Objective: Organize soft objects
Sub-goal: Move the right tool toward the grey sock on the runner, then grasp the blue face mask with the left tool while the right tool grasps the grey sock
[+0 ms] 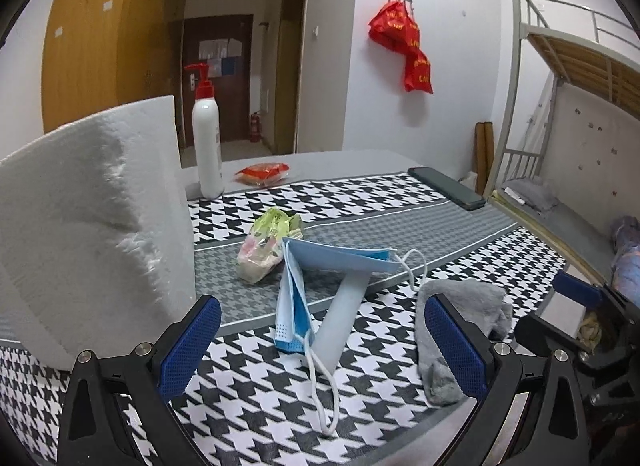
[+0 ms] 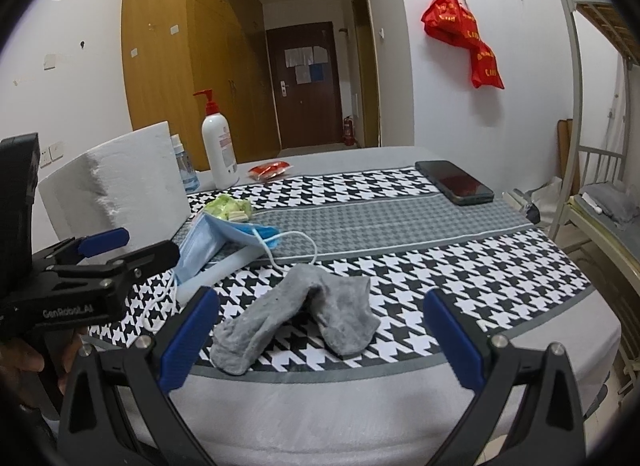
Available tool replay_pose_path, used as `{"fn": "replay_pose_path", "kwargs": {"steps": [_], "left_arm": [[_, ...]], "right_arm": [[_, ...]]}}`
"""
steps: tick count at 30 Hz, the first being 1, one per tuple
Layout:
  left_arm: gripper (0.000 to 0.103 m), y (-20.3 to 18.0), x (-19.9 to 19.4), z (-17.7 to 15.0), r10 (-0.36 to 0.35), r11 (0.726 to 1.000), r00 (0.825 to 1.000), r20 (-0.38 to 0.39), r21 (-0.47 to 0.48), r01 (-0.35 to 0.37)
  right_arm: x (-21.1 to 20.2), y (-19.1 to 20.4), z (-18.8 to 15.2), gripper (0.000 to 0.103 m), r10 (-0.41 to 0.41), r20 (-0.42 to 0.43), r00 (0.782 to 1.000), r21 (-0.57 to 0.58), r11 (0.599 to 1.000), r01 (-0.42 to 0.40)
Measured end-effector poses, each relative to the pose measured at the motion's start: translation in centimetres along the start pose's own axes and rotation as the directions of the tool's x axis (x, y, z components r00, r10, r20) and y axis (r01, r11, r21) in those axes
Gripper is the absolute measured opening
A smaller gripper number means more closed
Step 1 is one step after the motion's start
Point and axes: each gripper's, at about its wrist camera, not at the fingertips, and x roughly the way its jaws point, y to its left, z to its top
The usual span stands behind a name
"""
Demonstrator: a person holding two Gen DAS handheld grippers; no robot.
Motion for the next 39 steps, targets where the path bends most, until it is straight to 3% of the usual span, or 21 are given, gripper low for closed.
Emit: {"fn": "replay_pose_path", "kwargs": {"steps": [7,12,18,23,31,34,35,39], "left_arm": [[0.093,0.5,2.2,0.4,0.033,0.999,0.997,-0.069,-0.014,-0.034],[0.087,1.1,3.7,0.6,0.01,0.998,0.989,-0.148,-0.054,-0.018],[0.079,1.5,4.3,1.2,0.033,0.998,0.986,-0.165,-0.054,-0.043],[0.06,1.6,5.4,1.7,0.058,0.997,0.979,-0.196,-0.039,-0.066],[0.042,1.8,7.1,1.5,0.042,0.998,0.964,-0.261,-0.041,-0.054],[0.019,1.9,7.5,1.4,0.044,0.997,0.957,-0.288,-0.043,-0.059],[0.015,2.0,7.6,1.4,0.041,0.997,0.956,-0.29,-0.048,-0.057],[0.01,1.8,7.3,1.5,0.028,0.998,0.961,-0.275,-0.046,-0.042]], "right_arm": [[1.1,-0.3,0.5,0.103,0.02,-0.011,1.0,-0.009,1.0,-0.021],[2.2,-0.7,0.6,0.103,0.035,-0.028,0.999,0.005,0.999,-0.035],[3.0,-1.0,0.8,0.103,0.052,-0.042,0.998,0.008,0.999,-0.052],[3.5,-0.9,1.0,0.103,0.065,-0.048,0.997,0.002,0.998,-0.065],[4.3,-0.9,1.0,0.103,0.069,-0.071,0.995,-0.004,0.998,-0.069],[4.6,-0.7,1.0,0.103,0.069,-0.079,0.995,-0.007,0.998,-0.07],[4.7,-0.7,1.0,0.103,0.07,-0.082,0.994,-0.008,0.997,-0.071],[5.1,-0.2,0.9,0.103,0.069,-0.1,0.993,-0.023,0.997,-0.072]]}}
